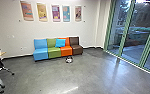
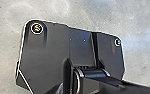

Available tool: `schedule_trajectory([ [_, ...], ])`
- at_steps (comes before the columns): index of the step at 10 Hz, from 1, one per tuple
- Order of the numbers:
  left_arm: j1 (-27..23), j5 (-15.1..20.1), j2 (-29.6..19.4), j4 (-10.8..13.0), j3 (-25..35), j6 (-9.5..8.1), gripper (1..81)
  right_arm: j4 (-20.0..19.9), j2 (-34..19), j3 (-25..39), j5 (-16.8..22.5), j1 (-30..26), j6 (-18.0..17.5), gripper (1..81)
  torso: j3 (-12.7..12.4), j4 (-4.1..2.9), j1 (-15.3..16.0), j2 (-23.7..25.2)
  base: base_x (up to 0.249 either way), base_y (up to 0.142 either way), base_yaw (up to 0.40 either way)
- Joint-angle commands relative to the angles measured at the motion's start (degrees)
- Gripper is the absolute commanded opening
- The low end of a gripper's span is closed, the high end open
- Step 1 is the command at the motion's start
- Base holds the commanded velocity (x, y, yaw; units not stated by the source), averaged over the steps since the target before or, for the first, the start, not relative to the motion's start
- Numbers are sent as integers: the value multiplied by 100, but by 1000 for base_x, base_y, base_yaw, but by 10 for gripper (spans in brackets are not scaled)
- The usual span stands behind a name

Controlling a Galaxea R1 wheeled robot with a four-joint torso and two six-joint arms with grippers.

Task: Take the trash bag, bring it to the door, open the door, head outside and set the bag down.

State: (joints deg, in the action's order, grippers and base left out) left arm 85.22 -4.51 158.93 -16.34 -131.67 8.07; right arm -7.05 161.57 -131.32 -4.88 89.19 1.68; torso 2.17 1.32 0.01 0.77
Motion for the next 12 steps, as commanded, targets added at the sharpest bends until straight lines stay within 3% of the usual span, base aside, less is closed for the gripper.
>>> schedule_trajectory([
  [1, -326, 328, -63, 16, 63, 2, 811, -25, -70, 90, 303, -265, 25, 811, 0, 0, 0, 0, 222, 0, 0],
  [12, -327, 328, -63, 16, 62, 2, 811, -16, -78, 90, 303, -282, 25, 811, 0, 0, 0, 0, 221, 0, 0],
])
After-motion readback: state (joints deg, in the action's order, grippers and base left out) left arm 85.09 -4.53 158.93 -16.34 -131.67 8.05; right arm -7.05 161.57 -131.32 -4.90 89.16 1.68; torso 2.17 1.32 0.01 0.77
